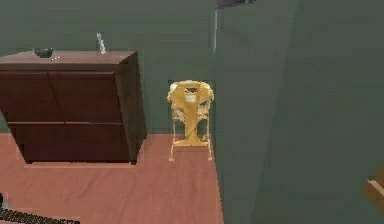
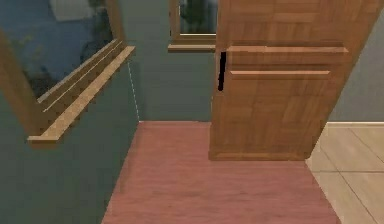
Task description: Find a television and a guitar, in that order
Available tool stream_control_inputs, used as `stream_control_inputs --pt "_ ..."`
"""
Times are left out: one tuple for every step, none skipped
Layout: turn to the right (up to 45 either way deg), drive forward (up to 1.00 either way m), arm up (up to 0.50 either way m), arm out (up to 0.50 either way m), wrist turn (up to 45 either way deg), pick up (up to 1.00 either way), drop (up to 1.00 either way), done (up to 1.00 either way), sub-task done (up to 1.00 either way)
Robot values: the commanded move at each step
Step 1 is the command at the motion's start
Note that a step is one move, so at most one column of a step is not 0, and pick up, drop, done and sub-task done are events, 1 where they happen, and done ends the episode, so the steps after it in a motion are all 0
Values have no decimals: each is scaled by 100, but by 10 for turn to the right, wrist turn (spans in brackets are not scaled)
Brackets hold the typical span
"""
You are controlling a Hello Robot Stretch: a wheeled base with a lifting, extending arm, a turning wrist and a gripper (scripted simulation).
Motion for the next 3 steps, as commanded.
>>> stream_control_inputs --pt "-300 0 0 0 0 0 0 0 0" --pt "0 45 0 0 0 0 0 0 0" --pt "-420 0 0 0 0 0 0 0 0"
